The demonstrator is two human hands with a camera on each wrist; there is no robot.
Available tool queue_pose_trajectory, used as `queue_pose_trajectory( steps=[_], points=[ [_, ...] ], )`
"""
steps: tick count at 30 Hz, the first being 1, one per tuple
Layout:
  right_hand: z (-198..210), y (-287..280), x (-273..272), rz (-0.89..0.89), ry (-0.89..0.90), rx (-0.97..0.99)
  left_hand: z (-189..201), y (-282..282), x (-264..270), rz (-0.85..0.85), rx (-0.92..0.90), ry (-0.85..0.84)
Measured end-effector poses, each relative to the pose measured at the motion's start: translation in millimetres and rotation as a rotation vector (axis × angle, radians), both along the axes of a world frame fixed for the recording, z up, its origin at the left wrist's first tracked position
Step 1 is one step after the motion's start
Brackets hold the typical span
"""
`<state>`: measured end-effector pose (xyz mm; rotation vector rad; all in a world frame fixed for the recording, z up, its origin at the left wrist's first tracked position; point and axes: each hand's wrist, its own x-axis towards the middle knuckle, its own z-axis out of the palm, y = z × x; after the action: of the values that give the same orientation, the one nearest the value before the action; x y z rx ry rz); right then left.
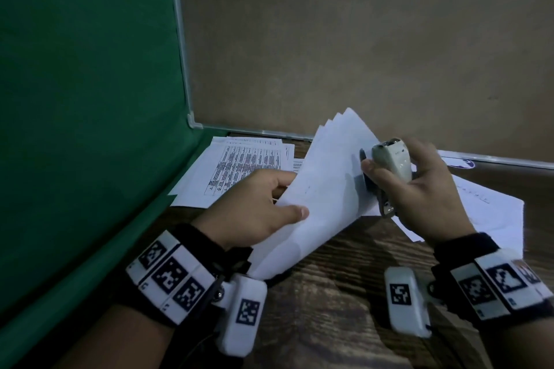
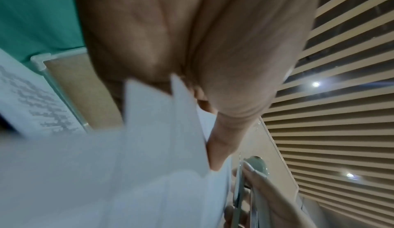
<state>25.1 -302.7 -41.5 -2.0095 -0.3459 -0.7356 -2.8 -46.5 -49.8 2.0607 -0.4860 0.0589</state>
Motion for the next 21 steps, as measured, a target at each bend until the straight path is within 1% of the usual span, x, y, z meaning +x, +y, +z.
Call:
queue_pose_trajectory(
  steps=[1,2,5,7,10,14,21],
  points=[
    [1,0,0,-0.049,-0.052,-0.040,1,1,1,0.009,-0.021,-0.028],
    [3,1,-3,-0.059,-0.107,-0.073,1,3,2,0.025,-0.036,-0.057],
    [11,14,-17,0.049,-0.204,-0.198,3,6,3,0.064,-0.064,-0.117],
    [10,25,-22,0.153,-0.151,-0.307,4,6,3,0.056,-0.086,-0.141],
    [2,29,-20,0.199,-0.065,-0.425,1,3,4,0.032,-0.135,-0.149],
    [0,27,-18,0.225,-0.049,-0.435,-1,0,4,0.032,-0.158,-0.144],
    [-1,33,-19,0.234,-0.078,-0.426,-1,-2,1,0.050,-0.072,-0.204]
  ],
)
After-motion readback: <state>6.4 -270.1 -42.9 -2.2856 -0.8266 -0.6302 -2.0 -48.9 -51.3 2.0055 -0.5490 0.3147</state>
